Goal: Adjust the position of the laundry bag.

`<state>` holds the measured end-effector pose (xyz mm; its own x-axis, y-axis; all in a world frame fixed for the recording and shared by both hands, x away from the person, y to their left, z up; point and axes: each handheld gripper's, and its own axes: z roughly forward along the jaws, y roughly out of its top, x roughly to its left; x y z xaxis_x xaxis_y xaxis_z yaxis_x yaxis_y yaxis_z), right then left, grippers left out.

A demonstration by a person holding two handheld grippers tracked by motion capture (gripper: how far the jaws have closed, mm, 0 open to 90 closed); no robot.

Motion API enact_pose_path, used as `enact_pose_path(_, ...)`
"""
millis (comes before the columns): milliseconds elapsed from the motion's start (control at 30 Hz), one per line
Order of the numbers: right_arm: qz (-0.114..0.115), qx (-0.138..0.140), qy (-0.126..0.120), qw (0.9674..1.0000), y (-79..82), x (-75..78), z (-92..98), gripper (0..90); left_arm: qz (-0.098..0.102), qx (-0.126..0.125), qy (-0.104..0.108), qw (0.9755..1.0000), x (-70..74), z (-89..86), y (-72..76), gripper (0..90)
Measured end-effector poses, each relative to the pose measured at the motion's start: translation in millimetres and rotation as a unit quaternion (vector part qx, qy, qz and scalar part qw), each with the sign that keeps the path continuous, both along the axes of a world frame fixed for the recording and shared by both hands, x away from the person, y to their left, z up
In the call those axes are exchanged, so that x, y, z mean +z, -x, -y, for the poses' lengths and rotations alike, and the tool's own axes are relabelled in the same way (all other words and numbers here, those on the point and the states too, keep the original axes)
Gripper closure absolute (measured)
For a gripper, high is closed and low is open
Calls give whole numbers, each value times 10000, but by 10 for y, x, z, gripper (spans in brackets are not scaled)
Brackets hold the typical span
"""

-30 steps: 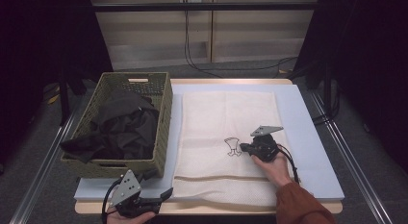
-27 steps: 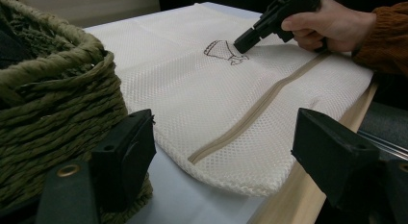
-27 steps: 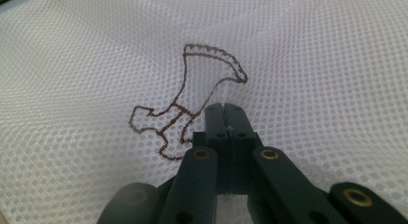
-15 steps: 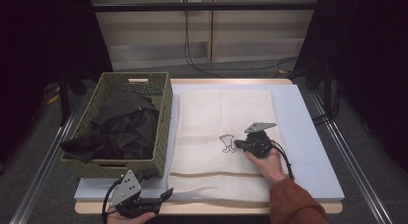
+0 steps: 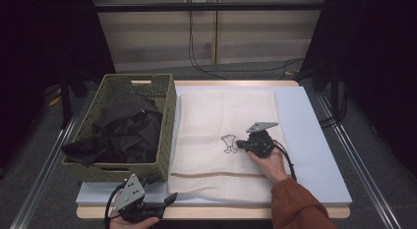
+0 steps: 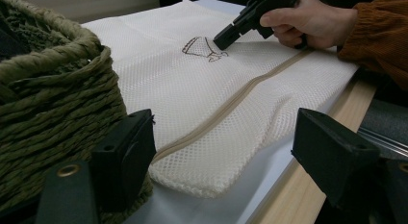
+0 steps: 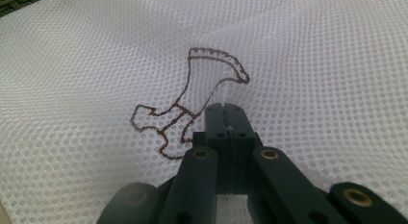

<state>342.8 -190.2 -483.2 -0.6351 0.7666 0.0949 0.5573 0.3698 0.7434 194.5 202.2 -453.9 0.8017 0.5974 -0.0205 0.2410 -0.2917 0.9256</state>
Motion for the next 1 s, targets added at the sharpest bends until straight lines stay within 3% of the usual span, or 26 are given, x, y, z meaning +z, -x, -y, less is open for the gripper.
enact_pose_path(133, 21, 9, 89, 10000, -31, -12, -27, 900, -8, 1, 12, 10000, 1, 3, -1, 225)
enact_pose_path(567, 53, 159, 33, 9999, -102, -37, -45, 897, -24, -67, 35, 10000, 0, 6, -6, 224)
enact_pose_path(700, 40, 118, 40, 9999, -99, -24, -32, 830, -29, -83, 18, 10000, -2, 9, -7, 224)
enact_pose_path(867, 27, -16, -1, 10000, -49, 6, -30, 566, -46, -57, 54, 10000, -17, -14, -12, 224)
enact_pose_path(1000, -13, -112, -234, 9997, -29, 68, 43, 447, -59, -27, 21, 10000, -17, -23, -18, 224)
